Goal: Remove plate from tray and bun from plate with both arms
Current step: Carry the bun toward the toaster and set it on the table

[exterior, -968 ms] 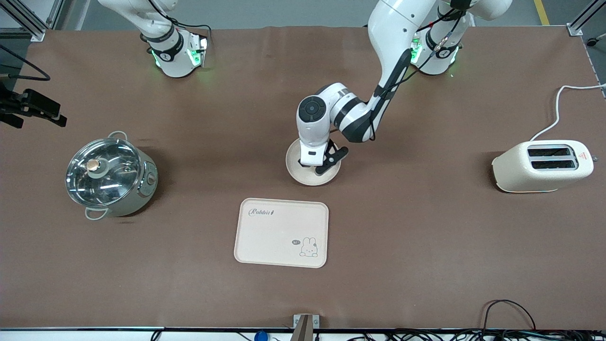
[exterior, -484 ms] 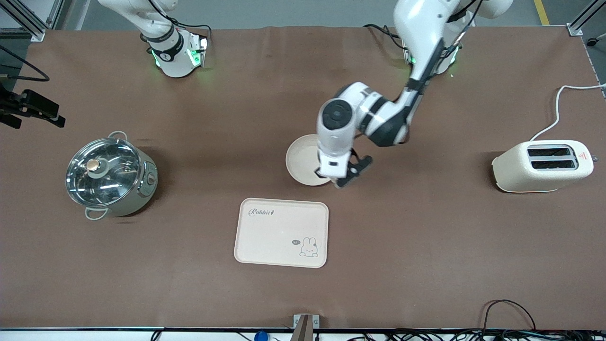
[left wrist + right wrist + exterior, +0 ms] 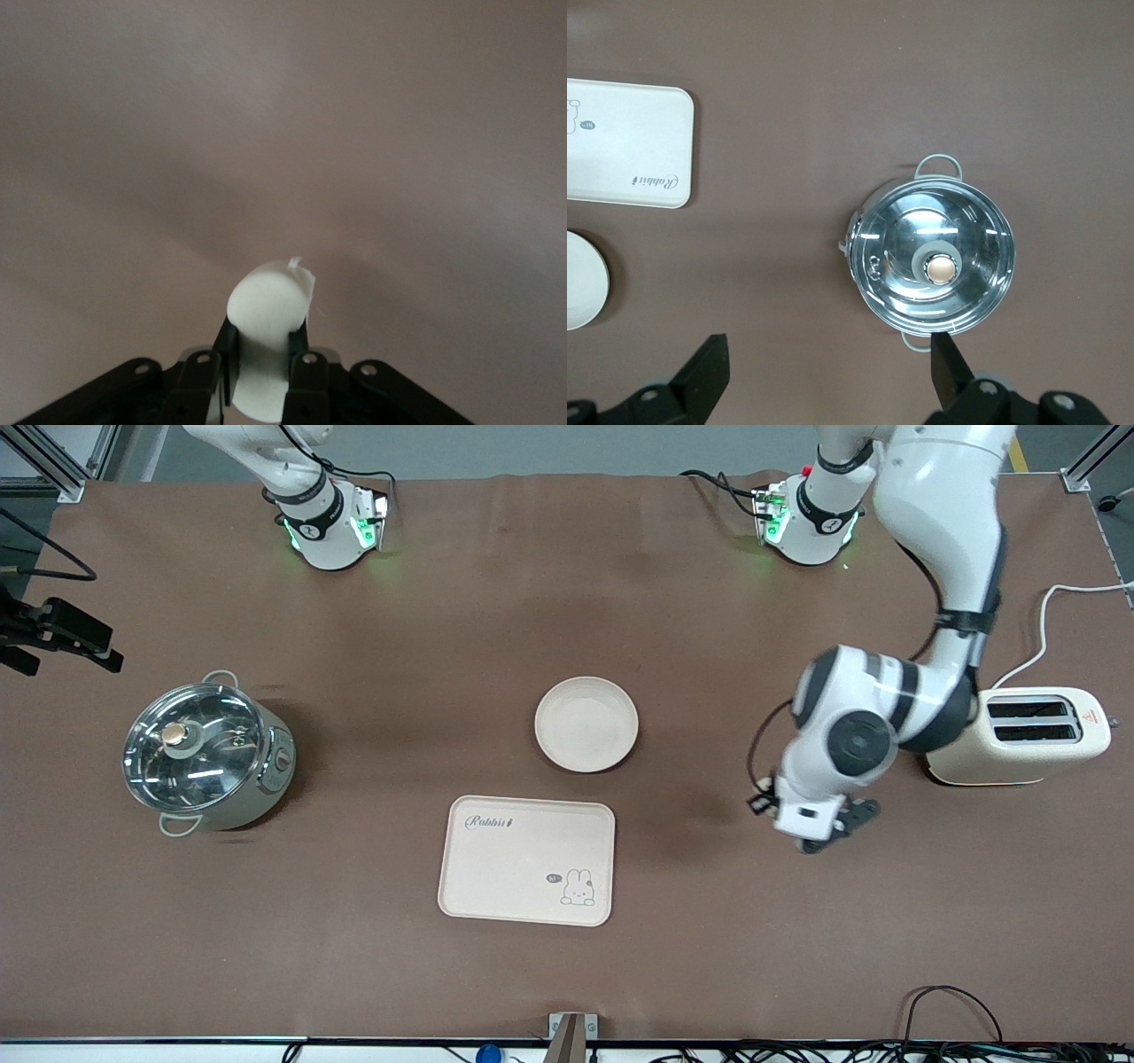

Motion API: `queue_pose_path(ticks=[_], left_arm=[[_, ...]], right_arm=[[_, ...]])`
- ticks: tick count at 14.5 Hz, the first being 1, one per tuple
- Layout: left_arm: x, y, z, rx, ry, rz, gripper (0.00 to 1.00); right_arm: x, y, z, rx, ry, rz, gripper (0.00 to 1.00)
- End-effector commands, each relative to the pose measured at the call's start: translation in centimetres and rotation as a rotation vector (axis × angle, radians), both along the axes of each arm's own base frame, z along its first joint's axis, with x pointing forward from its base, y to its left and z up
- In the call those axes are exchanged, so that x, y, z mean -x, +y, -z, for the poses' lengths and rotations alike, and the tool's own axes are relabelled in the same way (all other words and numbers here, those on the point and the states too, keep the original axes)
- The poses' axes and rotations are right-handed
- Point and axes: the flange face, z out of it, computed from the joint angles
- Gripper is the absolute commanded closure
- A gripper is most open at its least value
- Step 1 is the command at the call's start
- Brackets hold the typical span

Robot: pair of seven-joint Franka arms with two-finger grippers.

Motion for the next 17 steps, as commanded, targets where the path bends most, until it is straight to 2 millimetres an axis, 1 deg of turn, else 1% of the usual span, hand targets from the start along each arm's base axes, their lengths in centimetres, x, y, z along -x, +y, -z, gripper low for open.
queue_pose_path(ticks=[1, 2, 3, 4, 5, 6, 7, 8, 9, 10, 11, 12, 13, 14, 15, 16, 17], left_arm=[[-1.1, 3.7, 4.9, 0.013, 0.017, 0.04, 0.74], [-1.2, 4.6, 5.8, 0.016, 0.027, 0.039, 0.74], [-1.0, 4.4, 6.3, 0.015, 0.037, 0.041, 0.72], [-0.9, 4.2, 6.4, 0.015, 0.038, 0.044, 0.69], [-0.7, 4.3, 7.3, 0.012, 0.051, 0.043, 0.67], [-0.6, 4.1, 7.7, 0.017, 0.059, 0.041, 0.65], [-0.5, 3.9, 7.8, 0.021, 0.061, 0.04, 0.65], [-0.4, 3.5, 7.9, 0.02, 0.063, 0.046, 0.6], [-0.4, 3.5, 7.9, 0.021, 0.063, 0.048, 0.44], [-0.6, 3.6, 7.8, 0.021, 0.06, 0.047, 0.17], [-0.8, 3.5, 7.4, 0.023, 0.051, 0.047, 0.0], [-1.0, 2.8, 6.9, 0.023, 0.041, 0.05, 0.0], [-1.2, 2.3, 5.7, 0.017, 0.025, 0.06, 0.0], [-2.1, 1.7, 2.2, 0.023, -0.017, 0.073, 0.0], [-2.3, 1.5, -0.5, 0.02, -0.017, 0.074, 0.0], [-3.1, 1.5, -3.5, 0.022, -0.02, 0.073, 0.0], [-3.0, 0.8, -6.1, 0.025, -0.01, 0.089, 0.0]], right_arm=[[0.0, 0.4, 0.8, 0.032, 0.005, -0.013, 0.0], [0.2, 0.1, 1.4, 0.032, 0.018, -0.01, 0.0], [0.3, -0.1, 1.5, 0.032, 0.025, -0.007, 0.0], [0.3, -0.3, 1.6, 0.032, 0.028, -0.003, 0.0], [0.3, -0.4, 1.5, 0.035, 0.025, -0.001, 0.0], [0.2, -0.7, 1.6, 0.035, 0.028, 0.008, 0.0], [0.2, -1.3, 1.6, 0.032, 0.025, 0.023, 0.0], [0.2, -1.7, 1.4, 0.029, 0.021, 0.031, 0.0], [0.2, -1.8, 1.4, 0.029, 0.021, 0.037, 0.0], [0.3, -2.8, 1.5, 0.026, 0.027, 0.055, 0.0], [0.5, -3.8, 1.5, 0.024, 0.03, 0.055, 0.0], [0.8, -3.9, 1.2, 0.025, 0.03, 0.037, 0.0], [1.2, -3.9, 0.7, 0.026, 0.027, 0.002, 0.0], [1.2, -3.9, 0.6, 0.026, 0.023, -0.008, 0.0], [1.2, -4.0, 0.6, 0.026, 0.025, -0.008, 0.0], [1.2, -4.2, 0.6, 0.026, 0.025, -0.005, 0.0], [1.3, -4.6, 0.7, 0.026, 0.027, 0.0, 0.0]])
